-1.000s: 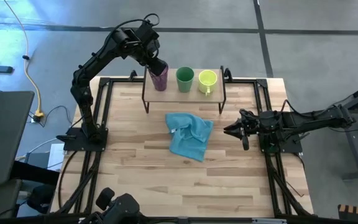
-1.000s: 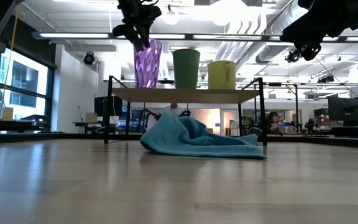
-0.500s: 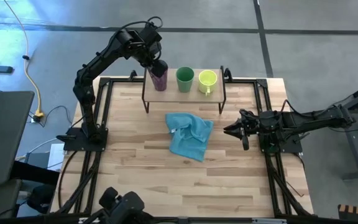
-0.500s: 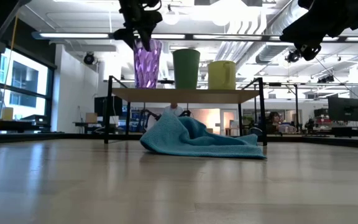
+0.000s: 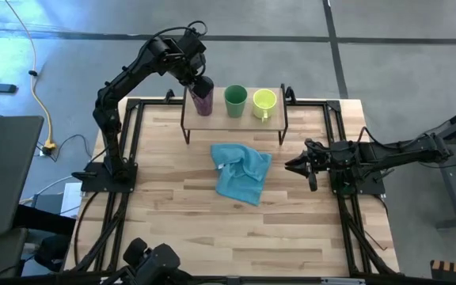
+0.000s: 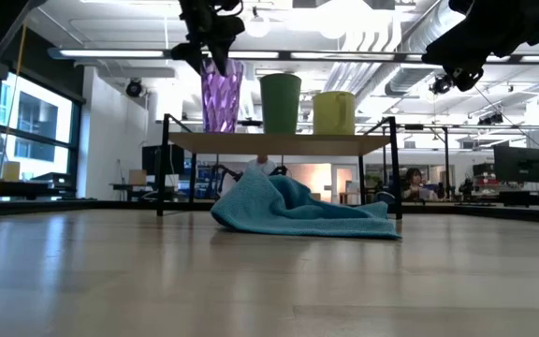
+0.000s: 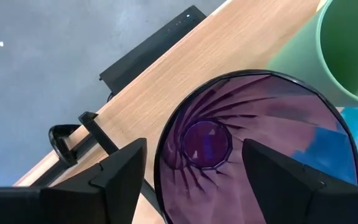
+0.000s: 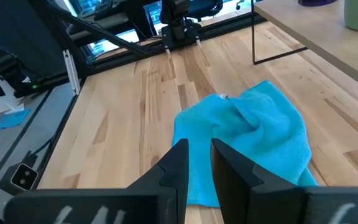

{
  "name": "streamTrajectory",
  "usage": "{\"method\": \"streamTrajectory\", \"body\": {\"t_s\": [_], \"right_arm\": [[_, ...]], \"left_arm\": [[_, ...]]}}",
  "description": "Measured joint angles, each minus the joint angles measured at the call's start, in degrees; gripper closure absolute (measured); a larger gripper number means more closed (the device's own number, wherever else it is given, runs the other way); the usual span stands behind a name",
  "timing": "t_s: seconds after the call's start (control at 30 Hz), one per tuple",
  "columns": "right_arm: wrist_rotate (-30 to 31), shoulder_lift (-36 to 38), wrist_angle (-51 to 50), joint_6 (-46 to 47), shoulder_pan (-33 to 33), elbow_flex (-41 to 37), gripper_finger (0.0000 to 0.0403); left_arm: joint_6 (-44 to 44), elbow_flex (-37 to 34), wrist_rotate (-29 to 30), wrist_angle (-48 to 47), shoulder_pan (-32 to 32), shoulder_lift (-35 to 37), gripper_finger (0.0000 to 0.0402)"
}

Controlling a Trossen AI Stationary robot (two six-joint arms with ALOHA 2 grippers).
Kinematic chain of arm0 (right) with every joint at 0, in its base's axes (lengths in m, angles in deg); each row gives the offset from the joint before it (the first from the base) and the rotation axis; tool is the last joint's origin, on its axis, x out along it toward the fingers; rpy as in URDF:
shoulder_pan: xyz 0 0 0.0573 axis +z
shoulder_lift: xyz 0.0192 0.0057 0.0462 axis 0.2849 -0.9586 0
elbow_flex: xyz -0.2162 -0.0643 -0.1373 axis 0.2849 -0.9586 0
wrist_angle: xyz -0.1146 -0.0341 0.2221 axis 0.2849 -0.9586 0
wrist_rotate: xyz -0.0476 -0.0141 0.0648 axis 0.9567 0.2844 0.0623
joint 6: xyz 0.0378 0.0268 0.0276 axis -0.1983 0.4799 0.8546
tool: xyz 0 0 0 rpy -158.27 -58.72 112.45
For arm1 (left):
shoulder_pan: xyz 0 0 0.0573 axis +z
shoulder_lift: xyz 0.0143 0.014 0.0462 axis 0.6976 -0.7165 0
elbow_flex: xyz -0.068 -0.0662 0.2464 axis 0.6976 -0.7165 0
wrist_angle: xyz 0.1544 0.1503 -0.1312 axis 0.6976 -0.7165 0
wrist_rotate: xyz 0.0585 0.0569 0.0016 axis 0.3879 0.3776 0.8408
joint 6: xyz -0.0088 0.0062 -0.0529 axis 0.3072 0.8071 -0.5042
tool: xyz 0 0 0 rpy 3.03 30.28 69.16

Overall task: Stack small to large cups/mugs on shelf
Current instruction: Return to Home Position

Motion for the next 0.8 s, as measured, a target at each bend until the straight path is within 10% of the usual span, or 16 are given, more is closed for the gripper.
{"method": "streamTrajectory", "body": {"t_s": [0.8], "right_arm": [[0.0,0.0,0.4,0.4,0.0,0.0,0.0346]], "left_arm": [[0.7,0.0,0.5,1.7,0.0,7.4,0.0146]]}}
